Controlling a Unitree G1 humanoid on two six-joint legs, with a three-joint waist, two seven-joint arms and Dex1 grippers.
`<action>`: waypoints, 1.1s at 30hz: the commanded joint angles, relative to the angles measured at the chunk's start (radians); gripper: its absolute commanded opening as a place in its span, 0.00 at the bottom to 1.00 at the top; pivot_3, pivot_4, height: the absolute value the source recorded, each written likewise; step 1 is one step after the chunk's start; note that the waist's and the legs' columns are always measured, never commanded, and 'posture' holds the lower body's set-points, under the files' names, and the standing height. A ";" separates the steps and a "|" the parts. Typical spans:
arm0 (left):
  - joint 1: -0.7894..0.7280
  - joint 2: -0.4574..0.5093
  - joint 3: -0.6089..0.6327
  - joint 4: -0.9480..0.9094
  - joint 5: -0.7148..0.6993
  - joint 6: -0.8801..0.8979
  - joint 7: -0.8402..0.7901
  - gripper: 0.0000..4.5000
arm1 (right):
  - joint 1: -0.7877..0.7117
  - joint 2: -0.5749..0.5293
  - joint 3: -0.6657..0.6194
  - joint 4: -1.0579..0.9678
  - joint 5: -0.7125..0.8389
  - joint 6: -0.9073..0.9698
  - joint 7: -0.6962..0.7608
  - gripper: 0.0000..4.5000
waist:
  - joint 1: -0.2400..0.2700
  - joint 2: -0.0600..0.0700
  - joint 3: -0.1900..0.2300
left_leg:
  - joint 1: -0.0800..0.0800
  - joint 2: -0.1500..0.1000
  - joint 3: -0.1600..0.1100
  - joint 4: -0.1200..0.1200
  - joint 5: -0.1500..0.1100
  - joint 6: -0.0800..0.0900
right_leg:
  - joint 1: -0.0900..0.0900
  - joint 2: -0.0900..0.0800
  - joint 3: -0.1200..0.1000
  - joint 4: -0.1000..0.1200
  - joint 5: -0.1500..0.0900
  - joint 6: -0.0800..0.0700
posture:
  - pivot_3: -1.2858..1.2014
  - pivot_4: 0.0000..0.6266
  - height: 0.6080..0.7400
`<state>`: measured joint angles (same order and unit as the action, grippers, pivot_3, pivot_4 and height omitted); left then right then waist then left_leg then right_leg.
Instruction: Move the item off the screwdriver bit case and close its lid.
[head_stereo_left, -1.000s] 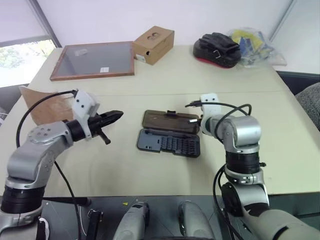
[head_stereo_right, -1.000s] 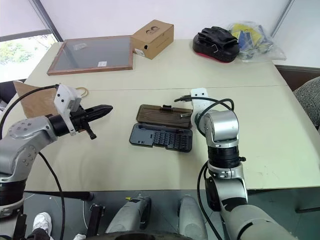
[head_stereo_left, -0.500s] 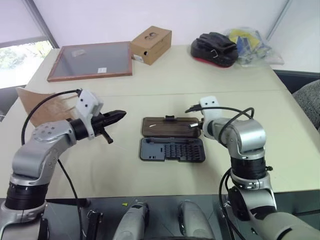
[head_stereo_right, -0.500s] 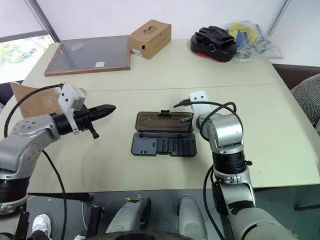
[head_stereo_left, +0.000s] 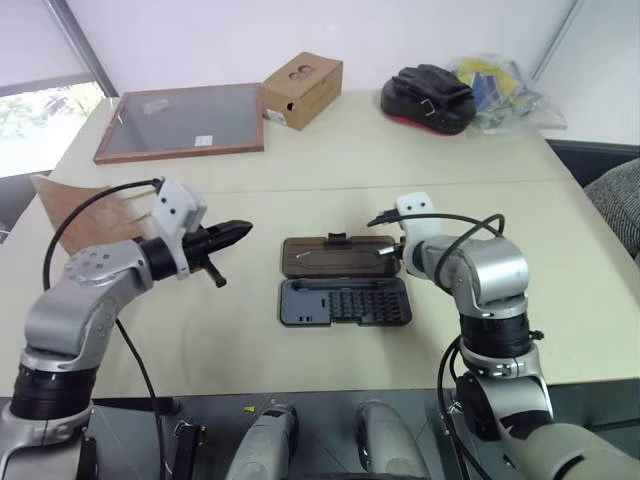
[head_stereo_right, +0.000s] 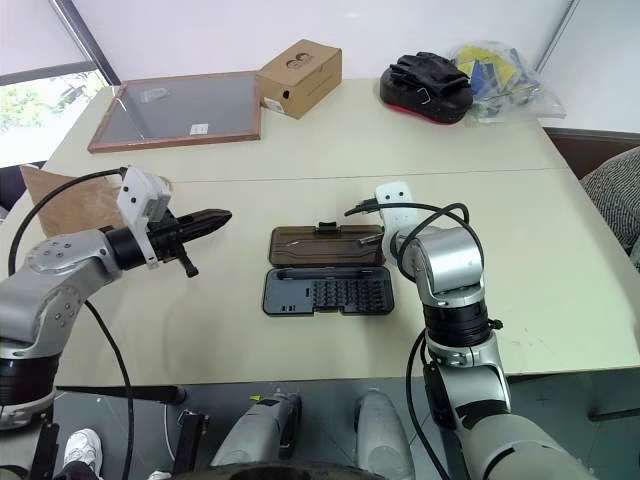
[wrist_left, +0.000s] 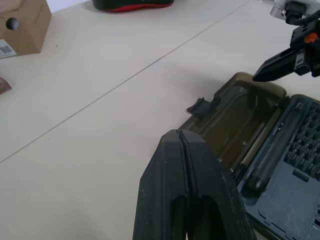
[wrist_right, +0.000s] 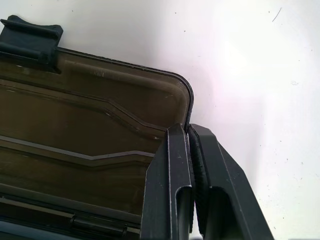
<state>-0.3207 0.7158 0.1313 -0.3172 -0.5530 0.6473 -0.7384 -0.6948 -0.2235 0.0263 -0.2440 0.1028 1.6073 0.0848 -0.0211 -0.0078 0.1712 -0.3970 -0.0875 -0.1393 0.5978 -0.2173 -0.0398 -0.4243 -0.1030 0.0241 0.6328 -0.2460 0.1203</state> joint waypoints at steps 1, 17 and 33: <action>-0.020 0.001 0.005 -0.016 0.006 -0.016 -0.002 0.00 | -0.010 0.002 0.013 -0.001 0.010 0.007 0.007 0.20 | 0.000 0.000 0.000 | 0.000 0.000 0.000 0.000 0.000 0.000 | 0.000 0.000 0.000 0.000 0.000 0.000 | 0.52 0.24 1.00; -0.040 -0.035 -0.043 -0.062 -0.070 0.038 -0.049 0.00 | -0.014 -0.067 -0.035 -0.044 0.085 -0.322 0.157 0.98 | 0.000 0.000 0.000 | 0.000 0.000 0.001 0.000 0.000 0.000 | 0.000 0.000 0.000 0.000 0.000 0.000 | 0.52 0.24 1.00; -0.094 -0.131 -0.329 0.255 0.107 -0.129 -0.270 0.00 | -0.169 -0.295 0.199 0.373 0.006 -0.888 0.560 0.98 | -0.017 -0.002 0.001 | 0.000 0.000 0.004 0.000 0.000 0.000 | 0.000 0.001 0.000 0.000 0.000 0.000 | 0.52 0.24 1.00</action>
<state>-0.3906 0.5857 -0.1889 -0.0712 -0.4643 0.5561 -0.9827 -0.8166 -0.5057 0.2314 0.0984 0.1235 0.7681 0.6139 -0.0379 -0.0094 0.1724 -0.3969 -0.0874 -0.1352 0.5982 -0.2171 -0.0396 -0.4241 -0.1024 0.0242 0.6329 -0.2458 0.1205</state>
